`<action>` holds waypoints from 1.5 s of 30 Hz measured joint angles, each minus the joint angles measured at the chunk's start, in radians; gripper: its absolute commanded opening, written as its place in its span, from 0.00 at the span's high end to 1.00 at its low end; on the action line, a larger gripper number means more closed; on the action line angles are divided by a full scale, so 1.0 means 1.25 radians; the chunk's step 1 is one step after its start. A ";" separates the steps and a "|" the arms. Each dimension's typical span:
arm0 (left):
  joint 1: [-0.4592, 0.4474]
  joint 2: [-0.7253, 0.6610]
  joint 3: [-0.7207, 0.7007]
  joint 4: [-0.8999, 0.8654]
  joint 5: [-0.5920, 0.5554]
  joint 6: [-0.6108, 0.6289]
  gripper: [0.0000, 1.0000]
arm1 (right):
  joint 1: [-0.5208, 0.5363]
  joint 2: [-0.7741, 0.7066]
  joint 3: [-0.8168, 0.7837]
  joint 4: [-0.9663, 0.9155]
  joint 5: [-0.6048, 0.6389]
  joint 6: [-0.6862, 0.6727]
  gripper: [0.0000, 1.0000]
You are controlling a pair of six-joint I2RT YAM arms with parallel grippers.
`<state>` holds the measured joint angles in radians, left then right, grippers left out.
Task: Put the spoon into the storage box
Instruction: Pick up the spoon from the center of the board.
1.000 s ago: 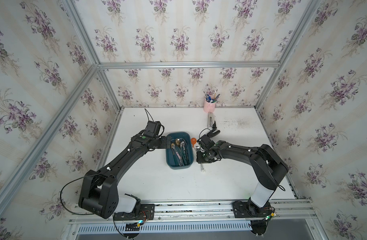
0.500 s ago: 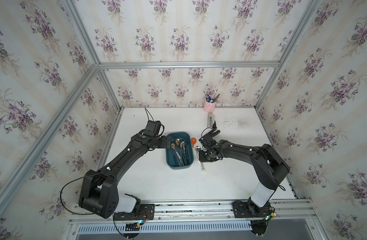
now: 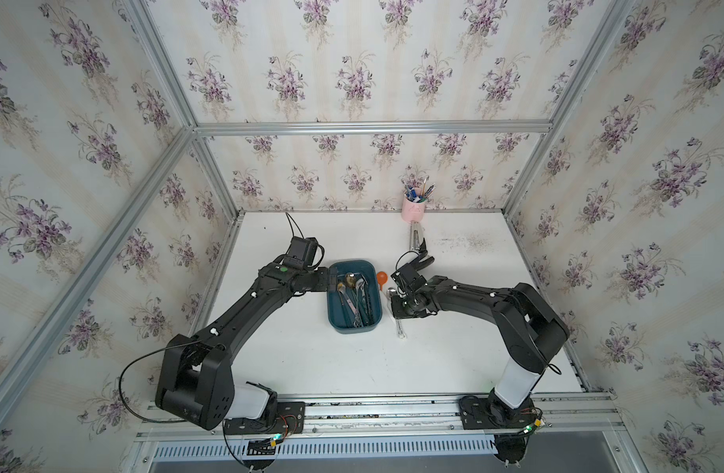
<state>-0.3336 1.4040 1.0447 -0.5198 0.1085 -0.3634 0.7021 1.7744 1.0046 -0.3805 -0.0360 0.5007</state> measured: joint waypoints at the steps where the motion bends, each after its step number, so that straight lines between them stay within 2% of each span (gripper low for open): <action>1: 0.000 0.000 0.002 0.000 0.000 0.000 0.00 | 0.001 0.000 0.000 -0.001 0.004 -0.002 0.71; 4: -0.001 0.002 0.010 0.000 0.000 -0.001 0.00 | 0.002 -0.002 -0.003 -0.004 0.015 -0.005 0.79; 9: -0.003 0.032 0.015 -0.002 0.000 -0.003 0.00 | 0.002 -0.009 -0.013 -0.002 0.035 -0.009 0.81; 12: -0.005 0.035 0.017 0.001 0.001 -0.003 0.00 | 0.002 -0.009 -0.012 -0.008 0.042 -0.011 0.89; 19: -0.007 0.037 0.017 0.001 0.002 -0.004 0.00 | 0.001 -0.008 -0.001 -0.032 0.056 -0.023 0.91; 21: -0.008 0.037 0.017 0.001 0.002 -0.004 0.00 | 0.001 -0.008 0.002 -0.041 0.059 -0.024 0.95; 29: -0.009 0.039 0.024 0.000 0.002 -0.003 0.00 | 0.001 -0.015 0.027 -0.101 0.069 -0.027 0.95; 38: 0.004 0.057 0.025 0.004 0.023 -0.019 0.00 | -0.001 -0.037 0.148 -0.169 0.088 -0.029 0.95; 45: 0.087 0.044 -0.025 0.038 0.089 -0.066 0.00 | -0.001 -0.028 0.295 -0.245 0.087 -0.026 0.95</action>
<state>-0.2245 1.4586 1.0134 -0.4717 0.2199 -0.4454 0.7013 1.7397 1.3735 -0.6868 0.0723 0.4679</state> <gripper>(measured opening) 0.997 0.103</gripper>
